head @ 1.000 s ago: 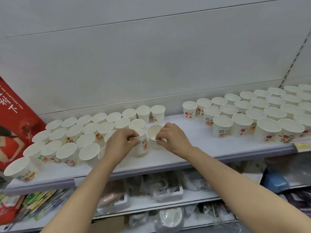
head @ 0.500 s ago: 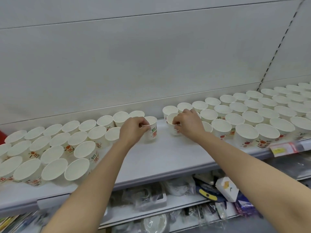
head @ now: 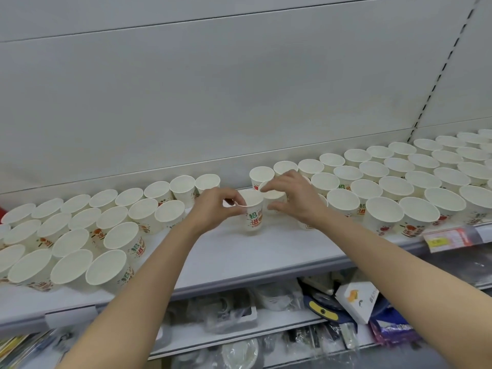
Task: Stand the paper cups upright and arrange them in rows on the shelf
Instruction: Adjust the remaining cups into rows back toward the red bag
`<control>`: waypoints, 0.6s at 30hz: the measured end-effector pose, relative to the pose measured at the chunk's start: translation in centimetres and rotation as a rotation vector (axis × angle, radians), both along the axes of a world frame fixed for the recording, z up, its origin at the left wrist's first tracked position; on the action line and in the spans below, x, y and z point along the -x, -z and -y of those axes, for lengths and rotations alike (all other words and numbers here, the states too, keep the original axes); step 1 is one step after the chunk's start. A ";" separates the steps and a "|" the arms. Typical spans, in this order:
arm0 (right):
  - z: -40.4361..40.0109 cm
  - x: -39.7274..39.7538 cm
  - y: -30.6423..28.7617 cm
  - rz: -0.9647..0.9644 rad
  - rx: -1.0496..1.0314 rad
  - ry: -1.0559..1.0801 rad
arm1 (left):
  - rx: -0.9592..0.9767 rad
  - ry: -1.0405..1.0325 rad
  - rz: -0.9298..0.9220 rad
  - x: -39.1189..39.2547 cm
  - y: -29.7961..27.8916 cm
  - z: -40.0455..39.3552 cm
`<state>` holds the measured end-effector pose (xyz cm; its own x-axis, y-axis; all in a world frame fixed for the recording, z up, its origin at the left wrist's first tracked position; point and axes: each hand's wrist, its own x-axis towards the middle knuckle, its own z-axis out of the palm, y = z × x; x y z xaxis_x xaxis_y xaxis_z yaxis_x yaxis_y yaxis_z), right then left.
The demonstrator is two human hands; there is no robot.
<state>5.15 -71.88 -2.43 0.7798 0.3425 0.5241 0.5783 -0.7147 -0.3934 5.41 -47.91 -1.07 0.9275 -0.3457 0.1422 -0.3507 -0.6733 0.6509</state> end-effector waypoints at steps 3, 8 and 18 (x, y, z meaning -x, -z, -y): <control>0.1 1.6 -0.9 -0.077 -0.109 -0.058 | 0.073 0.085 -0.070 0.5 -0.9 0.7; 0.7 3.5 -1.3 -0.197 -0.150 -0.026 | 0.079 -0.040 -0.016 0.1 -0.2 0.2; 1.7 9.1 -1.3 -0.282 -0.312 0.091 | -0.713 -0.309 0.149 -5.8 2.5 -2.3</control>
<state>-3.97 -73.57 -1.12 0.9271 0.1244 0.3535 0.3570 -0.5798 -0.7324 11.19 -45.58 -3.62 0.9850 -0.1302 0.1136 -0.1295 -0.9915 -0.0133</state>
